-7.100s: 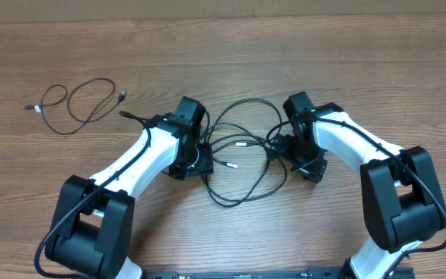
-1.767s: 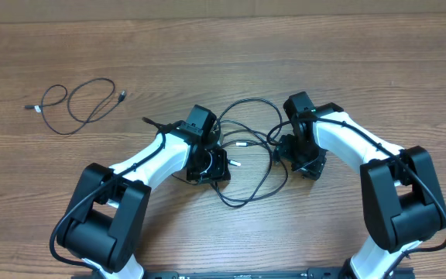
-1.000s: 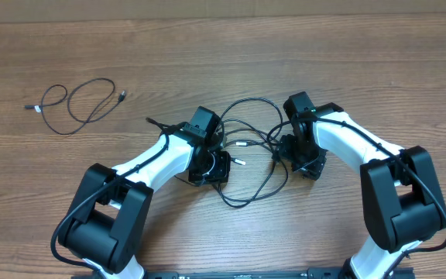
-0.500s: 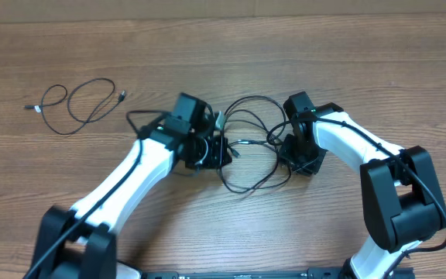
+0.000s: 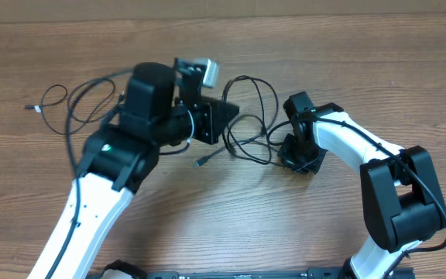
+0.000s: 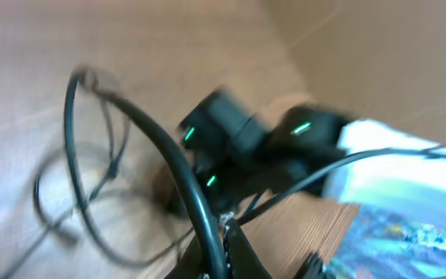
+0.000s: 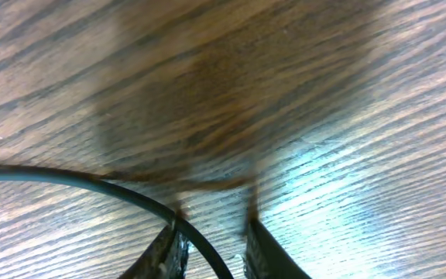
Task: Untangle cables
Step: 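Lift the held black cable and swing it up-left with the left gripper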
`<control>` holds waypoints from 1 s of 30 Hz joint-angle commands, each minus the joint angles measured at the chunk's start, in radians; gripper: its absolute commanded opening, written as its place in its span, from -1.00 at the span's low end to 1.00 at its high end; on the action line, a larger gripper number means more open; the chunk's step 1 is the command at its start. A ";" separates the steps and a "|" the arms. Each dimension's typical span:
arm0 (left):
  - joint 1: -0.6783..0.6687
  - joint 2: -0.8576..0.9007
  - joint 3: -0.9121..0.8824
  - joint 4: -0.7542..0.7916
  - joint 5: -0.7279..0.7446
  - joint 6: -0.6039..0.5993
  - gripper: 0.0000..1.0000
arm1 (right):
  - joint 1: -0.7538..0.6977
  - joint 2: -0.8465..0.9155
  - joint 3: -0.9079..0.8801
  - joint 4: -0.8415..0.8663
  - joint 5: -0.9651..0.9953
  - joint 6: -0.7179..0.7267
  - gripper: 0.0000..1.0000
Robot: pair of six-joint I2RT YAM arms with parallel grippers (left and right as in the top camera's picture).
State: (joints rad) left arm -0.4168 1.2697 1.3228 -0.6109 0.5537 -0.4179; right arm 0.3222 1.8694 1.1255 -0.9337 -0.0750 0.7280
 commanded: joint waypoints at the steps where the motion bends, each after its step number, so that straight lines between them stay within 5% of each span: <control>1: 0.006 -0.060 0.111 0.019 -0.015 0.019 -0.92 | -0.003 0.016 -0.014 0.009 0.008 -0.004 -0.62; 6: 0.006 -0.112 0.230 0.026 -0.115 0.028 -0.92 | -0.003 0.016 -0.014 0.009 0.023 -0.004 -0.82; 30: 0.006 -0.389 0.381 0.193 -0.647 0.107 -0.92 | -0.009 0.016 -0.014 0.013 0.284 0.037 -0.85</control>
State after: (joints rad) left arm -0.4168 0.8772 1.6871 -0.4252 -0.0235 -0.3325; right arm 0.3225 1.8675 1.1255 -0.9276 0.0635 0.7319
